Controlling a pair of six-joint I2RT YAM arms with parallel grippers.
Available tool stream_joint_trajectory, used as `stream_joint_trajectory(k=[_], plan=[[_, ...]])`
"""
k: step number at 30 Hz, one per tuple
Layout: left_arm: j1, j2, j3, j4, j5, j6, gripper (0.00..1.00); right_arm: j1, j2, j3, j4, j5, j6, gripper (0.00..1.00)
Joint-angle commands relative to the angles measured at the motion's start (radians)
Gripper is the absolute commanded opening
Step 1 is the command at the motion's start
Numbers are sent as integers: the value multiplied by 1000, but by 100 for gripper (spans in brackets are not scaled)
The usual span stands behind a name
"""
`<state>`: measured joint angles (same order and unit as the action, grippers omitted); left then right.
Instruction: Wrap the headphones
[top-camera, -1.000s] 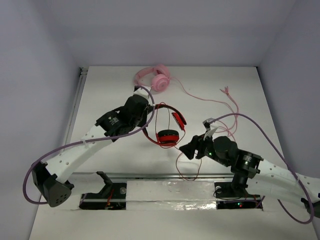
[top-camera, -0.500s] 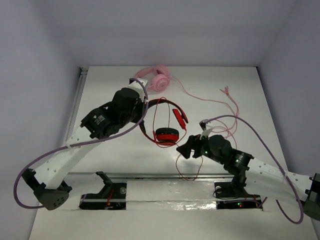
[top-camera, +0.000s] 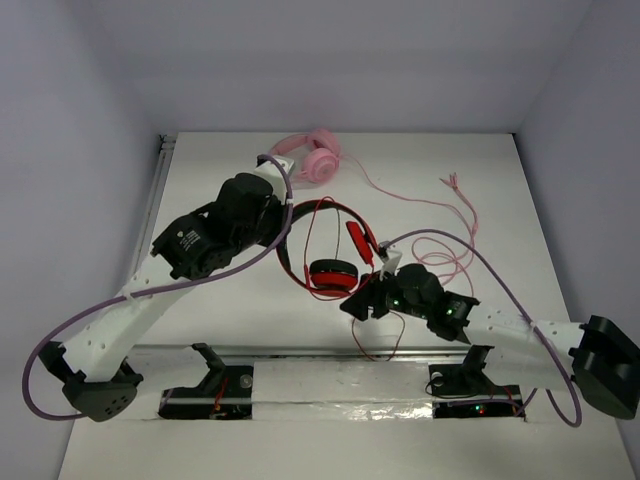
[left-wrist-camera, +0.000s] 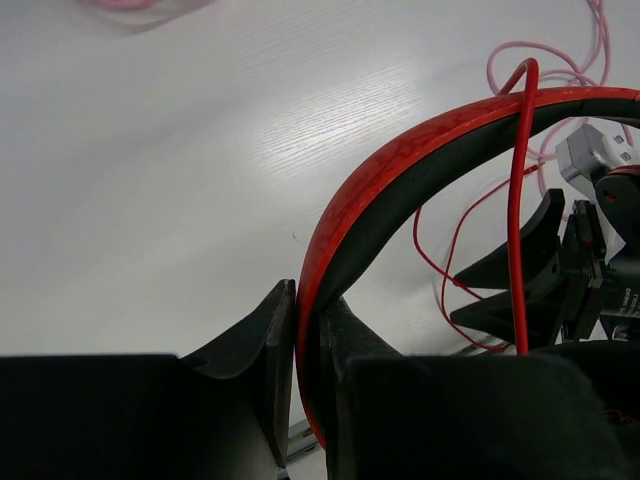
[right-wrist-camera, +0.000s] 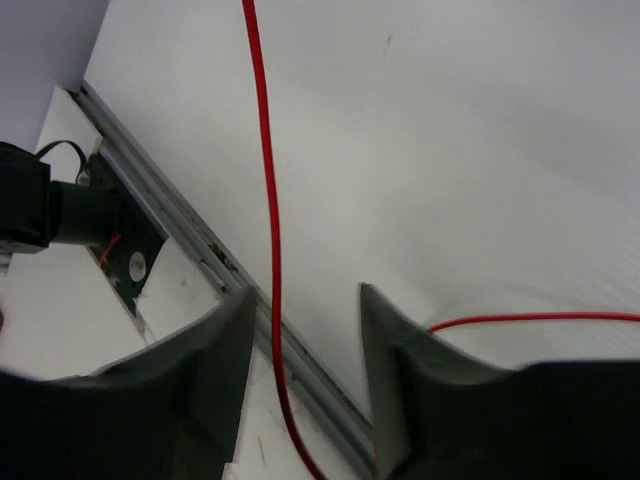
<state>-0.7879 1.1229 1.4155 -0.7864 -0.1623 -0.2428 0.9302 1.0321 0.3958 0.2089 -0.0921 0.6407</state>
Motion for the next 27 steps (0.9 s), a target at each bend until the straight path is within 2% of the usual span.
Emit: stream_joint_trajectory(k=[1,4,5,11,15,20,27], plan=[[4,-34,71,35,21,-9,0,-2,-1,35,141,-31,-3,48],[4,-34,71,29,7,-3,0,-2,-32,34,123,52,16,3],[4,-32,69,27,3,0,0,-2,-44,34,110,75,19,0],[35,-32,69,39,-3,14,0,-2,-202,25,-89,382,95,0],[93,-31,66,65,78,31,0,-2,-311,34,-254,569,157,0],[142,-34,51,88,156,42,0,-2,-382,34,-330,660,209,0],[151,-41,23,99,190,45,0,-2,-521,44,-428,796,243,0]])
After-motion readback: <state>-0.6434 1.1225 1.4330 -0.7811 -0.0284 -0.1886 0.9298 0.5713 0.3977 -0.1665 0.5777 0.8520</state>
